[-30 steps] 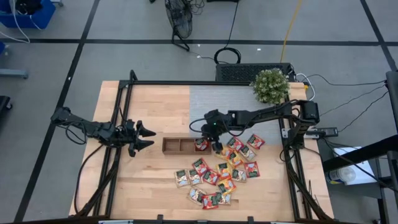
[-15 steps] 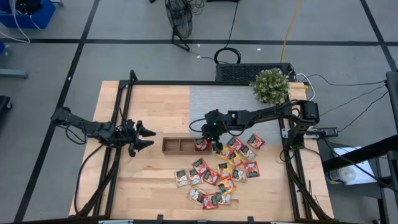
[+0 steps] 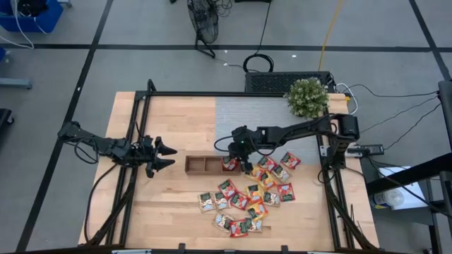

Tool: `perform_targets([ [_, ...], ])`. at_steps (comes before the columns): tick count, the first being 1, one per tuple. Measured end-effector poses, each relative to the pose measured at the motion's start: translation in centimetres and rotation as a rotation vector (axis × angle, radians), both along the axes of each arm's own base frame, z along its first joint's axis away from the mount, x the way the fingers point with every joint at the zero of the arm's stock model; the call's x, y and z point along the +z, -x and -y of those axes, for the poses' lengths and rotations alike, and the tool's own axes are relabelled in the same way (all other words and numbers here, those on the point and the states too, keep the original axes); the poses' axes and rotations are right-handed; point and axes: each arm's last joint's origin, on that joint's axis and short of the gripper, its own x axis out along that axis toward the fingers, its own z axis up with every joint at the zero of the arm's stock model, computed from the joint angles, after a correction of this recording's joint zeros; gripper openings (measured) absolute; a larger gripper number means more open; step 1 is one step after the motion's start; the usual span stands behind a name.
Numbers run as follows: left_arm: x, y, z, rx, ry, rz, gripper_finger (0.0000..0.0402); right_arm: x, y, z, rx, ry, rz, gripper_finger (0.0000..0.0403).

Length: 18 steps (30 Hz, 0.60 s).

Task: Pick & Place Tea
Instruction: Put the red tea bag into the right section of the wooden organizer

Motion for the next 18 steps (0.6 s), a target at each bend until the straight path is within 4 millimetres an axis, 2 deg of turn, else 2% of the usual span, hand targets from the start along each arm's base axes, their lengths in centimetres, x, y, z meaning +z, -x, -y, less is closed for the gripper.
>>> perform_targets([
  [4, 0.0, 0.0, 0.0, 0.000, 0.000, 0.000, 0.0251, 0.4, 0.1, 0.0, 0.000, 0.001, 0.008, 0.0009],
  [8, 0.0, 0.0, 0.0, 0.000, 0.000, 0.000, 0.0250, 1.2, 0.2, -0.6, -0.017, -0.019, 0.026, 0.0002],
  [11, 0.0, 0.0, 0.0, 0.000, 0.000, 0.000, 0.0250, 2.1, 0.3, -2.0, -0.035, 0.001, 0.046, 0.0001],
  [18, 0.0, 0.0, 0.0, 0.000, 0.000, 0.000, 0.0251, 3.3, 1.1, -6.9, -0.245, 0.294, 0.096, 0.0000],
])
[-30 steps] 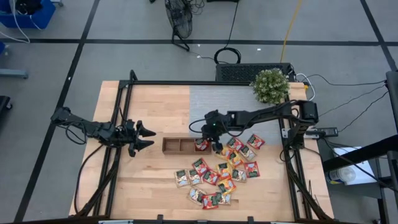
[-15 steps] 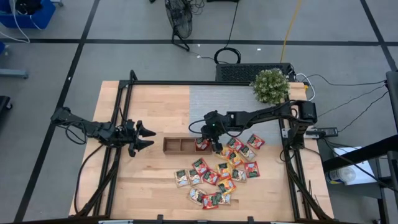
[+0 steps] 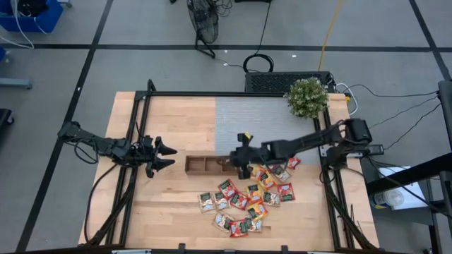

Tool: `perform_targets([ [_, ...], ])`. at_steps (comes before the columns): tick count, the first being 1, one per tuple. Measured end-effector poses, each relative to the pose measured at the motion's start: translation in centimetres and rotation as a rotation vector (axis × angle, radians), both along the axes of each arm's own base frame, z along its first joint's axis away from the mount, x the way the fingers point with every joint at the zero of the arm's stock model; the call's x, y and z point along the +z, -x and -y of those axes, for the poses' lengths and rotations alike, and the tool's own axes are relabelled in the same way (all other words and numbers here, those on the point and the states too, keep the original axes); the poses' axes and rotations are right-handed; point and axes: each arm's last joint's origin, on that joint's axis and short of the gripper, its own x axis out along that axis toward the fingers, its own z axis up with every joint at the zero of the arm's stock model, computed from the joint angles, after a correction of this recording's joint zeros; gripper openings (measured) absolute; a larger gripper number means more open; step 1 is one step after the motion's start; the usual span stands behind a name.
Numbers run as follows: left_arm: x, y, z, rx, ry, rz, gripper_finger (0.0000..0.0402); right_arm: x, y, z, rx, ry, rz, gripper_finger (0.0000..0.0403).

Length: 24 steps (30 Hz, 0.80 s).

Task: Pick & Place Tea
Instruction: Put the red tea bag into the right section of the wooden organizer

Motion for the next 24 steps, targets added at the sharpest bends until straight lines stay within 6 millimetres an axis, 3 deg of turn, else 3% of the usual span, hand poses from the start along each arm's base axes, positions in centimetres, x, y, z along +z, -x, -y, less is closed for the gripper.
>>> perform_targets([
  [5, 0.0, 0.0, 0.0, 0.000, 0.000, 0.000, 0.0251, -1.7, 0.7, -2.0, -0.142, 0.065, 0.085, 0.0000],
  [13, 0.0, 0.0, 0.0, 0.000, 0.000, 0.000, 0.0251, -3.3, 1.9, -2.5, -0.279, 0.057, 0.167, 0.0000],
  [24, 0.0, 0.0, 0.0, 0.000, 0.000, 0.000, 0.0250, -3.2, 1.8, -2.9, -0.249, -0.005, 0.197, 0.0000],
])
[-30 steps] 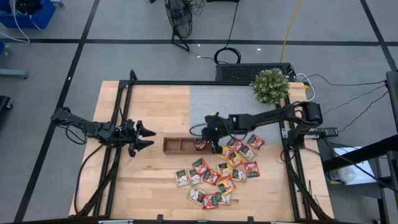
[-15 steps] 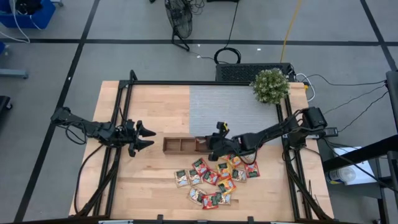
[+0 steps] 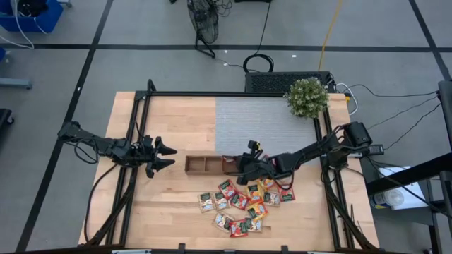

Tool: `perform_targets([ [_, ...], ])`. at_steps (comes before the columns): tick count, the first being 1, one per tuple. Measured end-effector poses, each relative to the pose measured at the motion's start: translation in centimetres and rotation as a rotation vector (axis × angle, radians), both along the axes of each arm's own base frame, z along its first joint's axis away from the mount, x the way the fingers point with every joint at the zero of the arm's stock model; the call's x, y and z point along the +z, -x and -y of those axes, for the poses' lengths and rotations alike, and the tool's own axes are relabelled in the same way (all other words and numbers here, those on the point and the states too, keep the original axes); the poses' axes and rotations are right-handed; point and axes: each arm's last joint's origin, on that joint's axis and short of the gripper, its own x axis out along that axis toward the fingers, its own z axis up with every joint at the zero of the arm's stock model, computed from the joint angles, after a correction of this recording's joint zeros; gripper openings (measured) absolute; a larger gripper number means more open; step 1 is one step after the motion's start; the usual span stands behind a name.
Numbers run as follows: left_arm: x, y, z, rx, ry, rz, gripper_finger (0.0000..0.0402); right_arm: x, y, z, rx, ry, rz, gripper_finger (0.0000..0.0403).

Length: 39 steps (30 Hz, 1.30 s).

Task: Pick & Place Tea
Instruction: Put the red tea bag into the right section of the wooden organizer

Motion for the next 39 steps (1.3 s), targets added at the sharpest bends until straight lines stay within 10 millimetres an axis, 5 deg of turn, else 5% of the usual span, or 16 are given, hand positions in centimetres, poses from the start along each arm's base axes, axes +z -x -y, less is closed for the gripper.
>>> perform_targets([
  [7, 0.0, 0.0, 0.0, 0.000, 0.000, 0.000, 0.0250, -0.1, -0.1, 1.0, -0.034, -0.008, -0.003, 0.0013],
  [25, 0.0, 0.0, 0.0, 0.000, 0.000, 0.000, 0.0250, 0.2, -0.4, 0.7, 0.064, 0.054, -0.028, 0.0122],
  [28, 0.0, 0.0, 0.0, 0.000, 0.000, 0.000, 0.0250, 1.0, -1.0, 0.3, 0.210, 0.017, -0.063, 0.0108],
  [33, 0.0, 0.0, 0.0, 0.000, 0.000, 0.000, 0.0251, 4.0, -2.6, 0.8, 0.346, -0.058, -0.258, 0.0017],
  [35, 0.0, 0.0, 0.0, 0.000, 0.000, 0.000, 0.0251, 5.0, -3.1, 1.1, 0.349, -0.069, -0.341, 0.0009],
  [39, 0.0, 0.0, 0.0, 0.000, 0.000, 0.000, 0.0250, 4.1, -4.1, 1.5, 0.362, -0.107, -0.493, 0.0001],
])
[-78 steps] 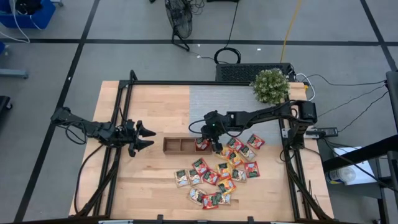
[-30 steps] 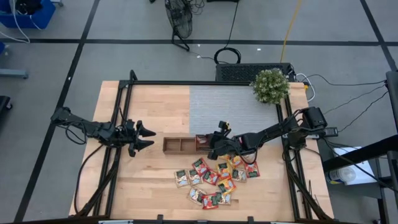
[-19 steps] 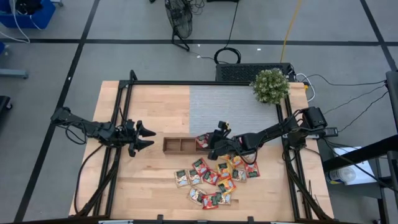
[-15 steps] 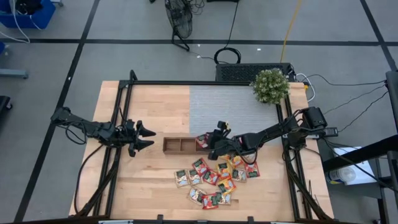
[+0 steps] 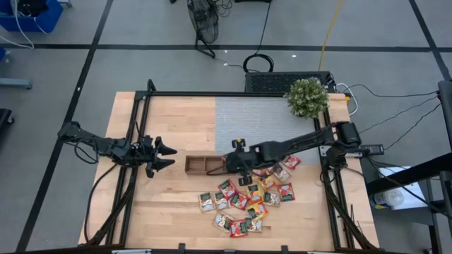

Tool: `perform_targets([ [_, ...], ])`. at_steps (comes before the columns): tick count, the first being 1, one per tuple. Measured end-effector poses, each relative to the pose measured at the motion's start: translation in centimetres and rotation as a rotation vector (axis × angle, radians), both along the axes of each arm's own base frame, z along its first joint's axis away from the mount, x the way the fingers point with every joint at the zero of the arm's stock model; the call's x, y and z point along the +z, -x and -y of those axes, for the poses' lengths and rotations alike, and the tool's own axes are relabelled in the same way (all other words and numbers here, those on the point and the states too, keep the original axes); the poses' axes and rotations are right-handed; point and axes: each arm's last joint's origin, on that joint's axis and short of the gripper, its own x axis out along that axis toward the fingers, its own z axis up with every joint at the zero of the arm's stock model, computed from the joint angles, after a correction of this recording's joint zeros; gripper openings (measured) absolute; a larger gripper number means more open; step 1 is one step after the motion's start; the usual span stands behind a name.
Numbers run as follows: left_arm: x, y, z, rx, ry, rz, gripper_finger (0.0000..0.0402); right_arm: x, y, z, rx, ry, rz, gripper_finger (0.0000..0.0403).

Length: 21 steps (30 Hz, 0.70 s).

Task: Pick & Place Tea
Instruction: Put the red tea bag into the right section of the wooden organizer

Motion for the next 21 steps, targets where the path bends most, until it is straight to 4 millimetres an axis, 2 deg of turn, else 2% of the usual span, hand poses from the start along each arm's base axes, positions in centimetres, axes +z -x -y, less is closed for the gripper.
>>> perform_targets([
  [4, 0.0, 0.0, 0.0, 0.000, 0.001, 0.002, 0.0251, -2.6, -0.7, -0.1, 0.027, -0.031, -0.075, 0.0000],
  [10, 0.0, 0.0, 0.0, 0.000, -0.001, -0.003, 0.0251, -4.5, -1.3, -0.1, 0.040, -0.017, -0.108, 0.0000],
  [16, 0.0, 0.0, 0.0, 0.000, -0.002, -0.004, 0.0250, -4.8, -1.4, 0.4, 0.023, 0.006, -0.103, 0.0000],
  [21, 0.0, 0.0, 0.0, 0.000, -0.002, -0.004, 0.0250, -4.4, -1.8, 0.6, -0.026, 0.151, -0.038, 0.0000],
])
